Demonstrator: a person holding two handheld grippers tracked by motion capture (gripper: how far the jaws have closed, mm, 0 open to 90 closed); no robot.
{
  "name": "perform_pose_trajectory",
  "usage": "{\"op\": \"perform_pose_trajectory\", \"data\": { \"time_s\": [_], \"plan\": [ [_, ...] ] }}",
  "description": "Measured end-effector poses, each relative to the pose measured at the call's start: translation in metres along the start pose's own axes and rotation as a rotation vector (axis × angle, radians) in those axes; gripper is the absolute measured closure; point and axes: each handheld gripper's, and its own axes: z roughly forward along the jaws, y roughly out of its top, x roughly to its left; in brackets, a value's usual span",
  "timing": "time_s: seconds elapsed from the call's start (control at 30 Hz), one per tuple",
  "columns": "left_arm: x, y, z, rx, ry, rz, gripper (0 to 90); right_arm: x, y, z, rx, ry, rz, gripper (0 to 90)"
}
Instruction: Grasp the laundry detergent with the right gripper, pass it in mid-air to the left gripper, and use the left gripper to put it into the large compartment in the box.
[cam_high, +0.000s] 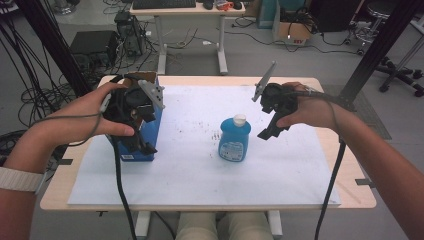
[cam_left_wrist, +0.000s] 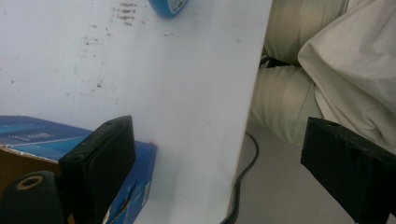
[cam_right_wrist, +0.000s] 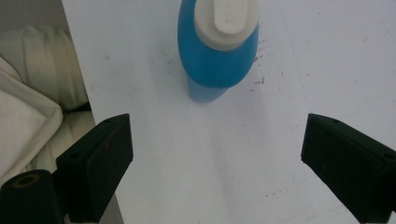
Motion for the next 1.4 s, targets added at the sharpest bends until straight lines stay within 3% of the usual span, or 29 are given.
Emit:
{"op": "perform_pose_trajectory", "data": {
  "time_s": [0.33,0.4,0.47,0.5,0.6,0.7,0.73,0.83,0.9,0.93,1.03,1.37,1.4],
  "plan": [
    [0.001,0.003,0.0,-0.006,0.002,-0.001,10.5,0.005,-0.005,-0.001,-0.04,-0.003,0.039,6.1],
    [-0.001,0.003,0.001,-0.014,0.002,-0.016,10.5,0.006,-0.007,0.0,-0.062,-0.009,0.043,6.1],
    [0.0,0.004,0.001,-0.007,0.003,-0.003,10.5,0.008,-0.01,0.004,-0.108,-0.004,0.053,6.1],
    [0.0,0.004,0.001,-0.008,0.005,-0.005,10.5,0.007,-0.011,0.003,-0.098,-0.002,0.037,6.2],
    [0.001,0.004,0.0,-0.015,0.01,-0.006,10.5,0.009,-0.017,0.009,-0.135,-0.001,0.061,6.2],
    [0.0,0.004,0.001,-0.018,0.009,-0.017,10.6,0.007,-0.019,0.012,-0.171,-0.001,0.045,6.2],
    [0.0,0.004,0.002,-0.016,0.01,-0.011,10.6,0.009,-0.021,0.014,-0.181,0.0,0.08,6.2],
    [0.0,0.004,0.003,-0.018,0.011,-0.012,10.7,0.008,-0.024,0.016,-0.21,-0.012,0.068,6.2],
    [0.0,0.004,0.003,-0.017,0.012,-0.015,10.7,0.009,-0.025,0.017,-0.224,-0.009,0.083,6.2],
    [0.0,0.003,0.003,-0.02,0.013,-0.013,10.7,0.012,-0.024,0.018,-0.243,0.0,0.126,6.2],
    [0.0,0.003,0.004,-0.023,0.014,-0.015,10.7,0.011,-0.028,0.024,-0.267,-0.005,0.125,6.2],
    [-0.003,0.001,0.006,-0.015,0.012,0.004,10.7,0.01,-0.035,0.04,-0.306,0.006,0.135,6.3],
    [-0.003,0.001,0.006,-0.015,0.012,0.002,10.7,0.012,-0.036,0.041,-0.298,0.009,0.158,6.2]
  ]
}}
